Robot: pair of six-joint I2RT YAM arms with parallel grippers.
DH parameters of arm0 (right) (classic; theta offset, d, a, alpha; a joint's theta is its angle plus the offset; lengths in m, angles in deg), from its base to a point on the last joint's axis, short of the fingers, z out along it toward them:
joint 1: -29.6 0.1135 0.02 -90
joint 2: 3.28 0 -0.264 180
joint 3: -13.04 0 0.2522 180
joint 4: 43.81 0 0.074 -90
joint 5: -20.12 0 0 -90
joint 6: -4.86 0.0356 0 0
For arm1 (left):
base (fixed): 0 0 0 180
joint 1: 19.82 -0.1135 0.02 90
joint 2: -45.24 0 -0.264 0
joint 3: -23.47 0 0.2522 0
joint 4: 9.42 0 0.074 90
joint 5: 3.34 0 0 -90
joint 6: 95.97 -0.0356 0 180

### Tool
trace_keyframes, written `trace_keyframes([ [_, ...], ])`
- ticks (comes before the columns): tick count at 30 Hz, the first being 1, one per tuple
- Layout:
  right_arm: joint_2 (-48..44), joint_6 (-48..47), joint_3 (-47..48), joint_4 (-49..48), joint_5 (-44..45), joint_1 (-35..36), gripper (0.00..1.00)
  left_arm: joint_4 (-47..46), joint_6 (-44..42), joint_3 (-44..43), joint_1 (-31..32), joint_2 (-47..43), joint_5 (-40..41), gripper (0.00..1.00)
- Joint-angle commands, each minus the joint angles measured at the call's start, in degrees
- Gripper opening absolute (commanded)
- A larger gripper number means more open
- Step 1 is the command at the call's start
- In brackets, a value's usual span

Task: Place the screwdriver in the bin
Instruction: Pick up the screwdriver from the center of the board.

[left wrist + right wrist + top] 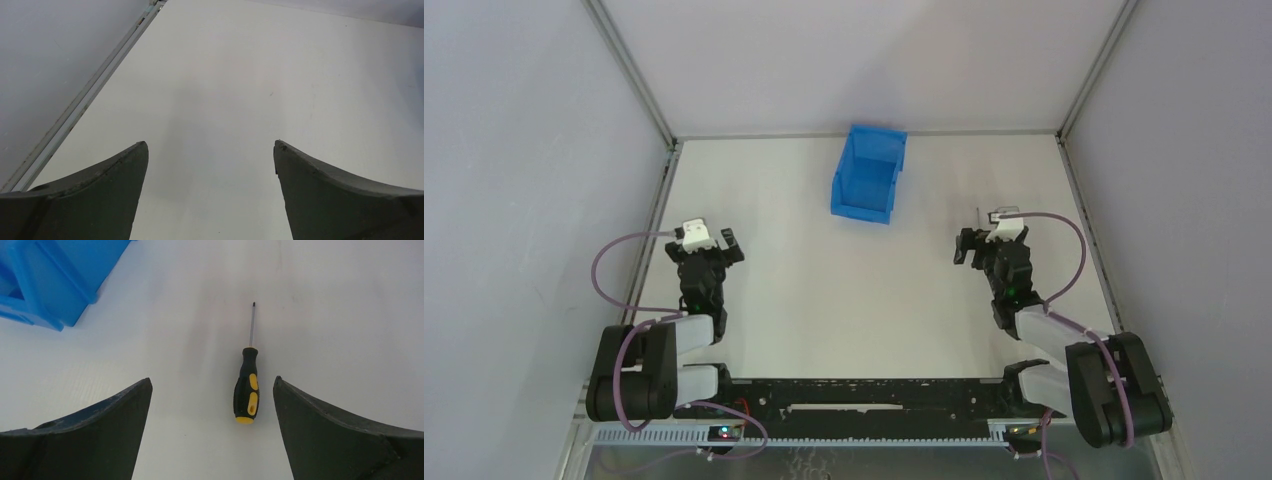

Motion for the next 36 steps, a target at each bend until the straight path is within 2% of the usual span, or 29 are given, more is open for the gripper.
trace_keyframes([
  [1,-1.4,0.2,4.9,6.7,3.6,0.5,1.0,-2.0,-1.1,-1.8,-0.3,-0.4,0.7,1.0],
  [9,-13.2,0.7,14.6,24.8,4.0,0.9,1.0,-2.0,-1.1,-1.8,-0.3,-0.4,0.7,1.0],
  [15,-18.8,1.4,28.7,40.9,3.5,0.9,1.0,-2.0,-1.1,-1.8,-0.3,-0.4,0.7,1.0],
  [19,-18.7,2.3,39.3,51.0,2.9,0.9,1.0,-2.0,-1.1,-1.8,-0.3,-0.4,0.7,1.0],
  [23,-18.3,2.6,47.3,56.8,2.9,0.9,1.0,-2.0,-1.1,-1.8,-0.3,-0.4,0.7,1.0],
  [31,-14.6,2.1,57.1,65.1,1.1,0.9,1.0,-2.0,-1.1,-1.8,-0.3,-0.4,0.7,1.0],
  [36,-12.4,1.5,59.4,67.3,1.2,0.9,1.0,-2.0,-1.1,-1.7,-0.3,-0.4,0.7,1.0],
])
